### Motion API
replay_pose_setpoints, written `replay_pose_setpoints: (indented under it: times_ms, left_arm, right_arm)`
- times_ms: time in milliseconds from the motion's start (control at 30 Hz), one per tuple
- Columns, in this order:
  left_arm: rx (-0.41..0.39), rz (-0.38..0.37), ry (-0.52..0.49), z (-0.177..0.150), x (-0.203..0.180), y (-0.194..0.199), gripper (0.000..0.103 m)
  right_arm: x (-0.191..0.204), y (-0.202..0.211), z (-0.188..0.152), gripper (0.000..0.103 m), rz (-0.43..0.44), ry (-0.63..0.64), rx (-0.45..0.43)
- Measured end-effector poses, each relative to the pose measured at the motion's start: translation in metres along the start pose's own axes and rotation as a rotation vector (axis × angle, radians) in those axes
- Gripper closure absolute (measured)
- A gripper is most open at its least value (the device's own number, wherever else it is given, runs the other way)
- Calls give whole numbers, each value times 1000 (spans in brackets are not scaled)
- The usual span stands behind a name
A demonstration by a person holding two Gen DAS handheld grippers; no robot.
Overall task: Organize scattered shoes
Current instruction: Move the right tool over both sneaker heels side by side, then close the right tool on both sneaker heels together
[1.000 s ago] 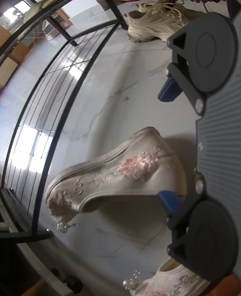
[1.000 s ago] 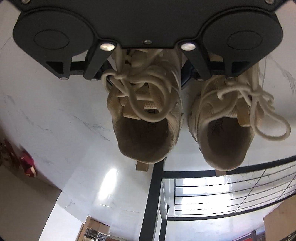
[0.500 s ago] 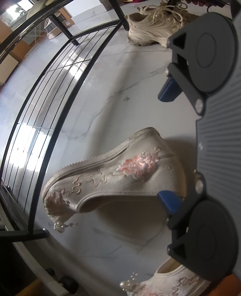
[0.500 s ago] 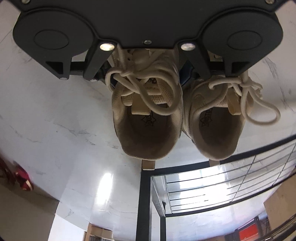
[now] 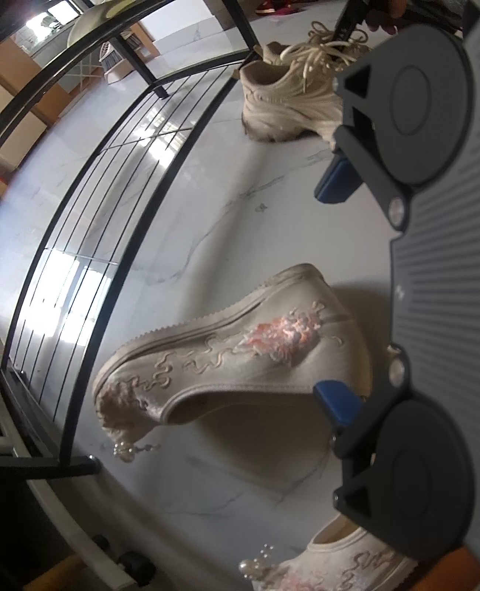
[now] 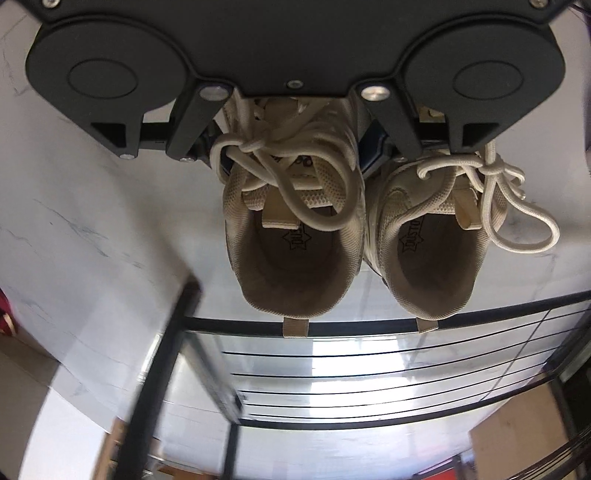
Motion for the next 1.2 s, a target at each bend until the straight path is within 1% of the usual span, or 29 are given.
replay_pose_setpoints:
  times_ms: [133,233,267,367,400,467,500,633,700,733,833,900,933,967,1033,1067,1133,1200]
  left_arm:
    - [-11,-4,4,2,1,2,1]
    - [-16,-4,4,1,3,5,1]
    - [-16,-2,5,0,4,4,1]
    - [-16,2,10,-1,6,7,1]
    - [-16,4,12,-1,7,7,1]
    - [-19,0,22,0,9,9,1]
    - [-21,-4,27,1,10,10,1]
    - [-23,-24,37,4,8,11,1]
    - [-21,-31,34,4,7,11,1]
    - [-20,-33,32,5,6,10,1]
    - [-15,-38,32,5,5,10,1]
    - [-15,-38,35,5,5,10,1]
    - [-15,-38,37,5,5,10,1]
    - [-14,-39,44,5,6,10,1]
    - [-7,-45,56,6,8,8,1]
    - [-4,-48,61,6,9,8,1]
    - [5,-57,74,6,10,6,1]
    - [13,-66,83,7,11,4,1]
  right_arm:
    - [21,7,-7,32,-7,3,1]
    - [24,7,-9,29,-22,-8,0]
    - [24,6,-8,25,-26,-10,1]
    - [24,9,-6,24,-40,-36,19]
    - [24,15,-3,24,-25,-49,17]
    - [22,29,4,19,4,-66,11]
    - [22,35,7,19,18,-72,8]
    - [23,65,28,17,28,-44,-40]
    - [25,76,38,14,46,-44,-62]
    - [28,77,43,12,54,-47,-64]
    - [36,67,52,12,56,-54,-38]
    - [45,55,52,13,60,-44,-16]
    - [47,50,51,16,57,-36,-10]
    - [54,37,48,23,43,-12,13]
    - [64,16,42,28,18,24,50]
    - [67,7,40,32,7,37,64]
    - [70,-7,37,37,-14,46,77]
    - [68,-17,38,37,-11,6,84]
Point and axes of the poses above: each gripper's, at about its wrist camera, not at the fingertips, and y roughly against the way its jaws point, x to its left, z to its top, the point moved 4 cm from there along -y, roughly the way its jaws point, and after that the axes turned 11 degrees about -y, right-handed, at the moved point
